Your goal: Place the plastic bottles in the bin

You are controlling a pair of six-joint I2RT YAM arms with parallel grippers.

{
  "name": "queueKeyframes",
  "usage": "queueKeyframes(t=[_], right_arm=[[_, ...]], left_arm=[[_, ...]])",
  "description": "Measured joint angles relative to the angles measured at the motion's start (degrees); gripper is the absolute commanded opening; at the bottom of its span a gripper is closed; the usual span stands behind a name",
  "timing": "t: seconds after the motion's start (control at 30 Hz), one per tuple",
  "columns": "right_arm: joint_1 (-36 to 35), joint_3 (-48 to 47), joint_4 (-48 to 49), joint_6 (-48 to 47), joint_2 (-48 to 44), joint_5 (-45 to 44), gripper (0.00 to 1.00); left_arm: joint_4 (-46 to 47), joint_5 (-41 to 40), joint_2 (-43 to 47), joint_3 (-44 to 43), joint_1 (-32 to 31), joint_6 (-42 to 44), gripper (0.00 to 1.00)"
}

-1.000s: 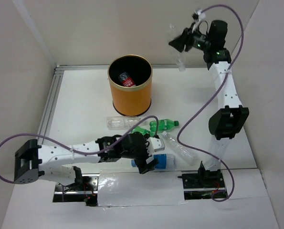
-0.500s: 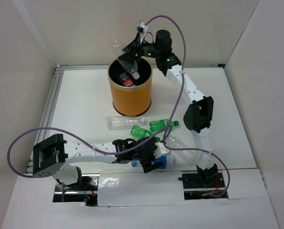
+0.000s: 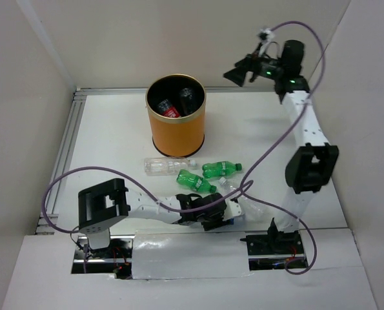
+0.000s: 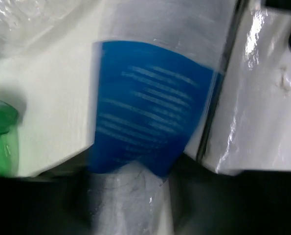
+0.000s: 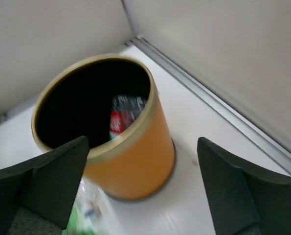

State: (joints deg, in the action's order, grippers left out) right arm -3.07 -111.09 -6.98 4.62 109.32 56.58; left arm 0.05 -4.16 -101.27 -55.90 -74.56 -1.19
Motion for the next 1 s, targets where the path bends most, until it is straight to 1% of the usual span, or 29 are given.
queueKeyframes(t=[0.03,0.07,0.1,0.13,0.17,0.2,0.23,0.27,0.3,0.33,0.37,0.4,0.47,0.53,0.57,0.63,0.67,0.7,0.77,0.8,0.83,0.87,0.9,0.93,0.97,1.0], right_arm=[[3.0,3.6,-0.8,-1.7,-3.5,1.0,0.9],[5.6,6.8,-2.7,-3.5,-6.8,2.1,0.84],[7.7,9.8,-4.6,-5.9,-9.7,3.0,0.72],[9.5,12.7,-6.5,-8.3,-12.3,3.9,0.56],[11.0,15.5,-9.1,-10.9,-15.0,4.7,0.23],[12.3,18.2,-12.1,-13.8,-17.3,4.8,0.15],[13.6,21.7,-14.8,-16.5,-19.9,4.4,0.18],[14.2,23.5,-16.3,-17.9,-21.2,4.1,0.18],[15.5,26.5,-17.8,-19.8,-23.1,3.7,0.45],[16.7,29.6,-19.6,-21.4,-24.7,3.4,0.71],[18.0,32.8,-21.3,-23.3,-26.2,2.9,0.89],[19.4,35.3,-23.3,-25.4,-27.2,2.5,1.0],[21.9,39.5,-27.6,-31.6,-28.3,1.1,1.0],[23.0,43.4,-32.6,-39.1,-29.3,-0.6,1.0],[23.1,45.1,-34.4,-42.3,-29.8,-1.4,0.98],[23.0,48.8,-38.0,-49.5,-31.2,-2.7,0.92],[22.9,50.3,-40.0,-52.8,-31.9,-3.2,0.82],[22.9,51.4,-41.3,-55.5,-32.4,-3.5,0.75],[22.9,53.0,-44.5,-61.0,-33.2,-3.9,0.54],[22.9,53.4,-45.7,-63.2,-33.3,-3.9,0.34],[22.9,53.6,-47.1,-65.9,-33.2,-3.9,0.29],[22.9,53.7,-48.5,-67.9,-33.2,-3.8,0.27],[22.9,53.7,-49.8,-69.5,-33.2,-3.7,0.29],[22.8,53.7,-50.9,-71.2,-33.2,-3.7,0.35],[22.7,53.8,-52.0,-72.8,-33.2,-3.6,0.63],[22.6,53.8,-52.9,-73.9,-33.2,-3.6,0.78]], left_arm=[[0.5,-0.4,-0.7,-0.7,-0.1,0.6,0.3],[0.8,-0.5,-0.7,-1.2,-0.2,0.6,0.18],[1.0,-0.4,-0.5,-1.3,-0.2,0.6,0.06],[0.8,-0.6,0.0,-1.2,-0.2,0.3,0.0],[-0.1,-0.7,0.7,-1.1,-0.2,0.2,0.0],[-1.1,-1.0,1.7,-0.9,-0.2,0.1,0.0],[-2.3,-1.4,3.2,-0.6,-0.2,-0.3,0.0],[-3.6,-1.8,5.2,-0.3,-0.2,-0.4,0.0],[-5.2,-2.4,8.0,-0.1,-0.2,-0.6,0.0],[-6.4,-3.1,11.4,0.0,-0.1,-0.6,0.0],[-7.1,-3.4,15.1,0.0,0.2,-0.6,0.0],[-7.5,-3.7,18.7,-0.3,0.6,-0.5,0.0],[-7.6,-4.2,25.1,-2.1,1.8,-0.4,0.0],[-7.0,-3.0,29.4,-5.4,5.9,-0.2,0.0],[-5.7,-2.4,30.9,-6.9,9.4,-0.5,0.0],[-1.7,0.0,32.5,-9.3,19.0,-1.4,0.0],[1.1,1.1,32.7,-10.3,24.9,-2.8,0.0],[3.7,1.9,32.2,-11.4,30.3,-4.3,0.0],[7.6,3.1,29.2,-15.1,38.7,-7.6,0.0],[9.5,3.3,27.0,-17.9,41.4,-9.3,0.0],[11.6,3.7,24.2,-21.0,43.2,-10.8,0.0],[14.0,4.6,21.0,-24.4,44.7,-12.6,0.0],[16.0,5.3,18.1,-27.1,45.7,-14.1,0.0],[17.6,5.9,15.1,-30.0,46.9,-16.0,0.01],[19.1,6.6,12.1,-32.7,47.7,-17.5,0.02],[20.1,6.9,9.5,-34.7,48.3,-18.7,0.02]])
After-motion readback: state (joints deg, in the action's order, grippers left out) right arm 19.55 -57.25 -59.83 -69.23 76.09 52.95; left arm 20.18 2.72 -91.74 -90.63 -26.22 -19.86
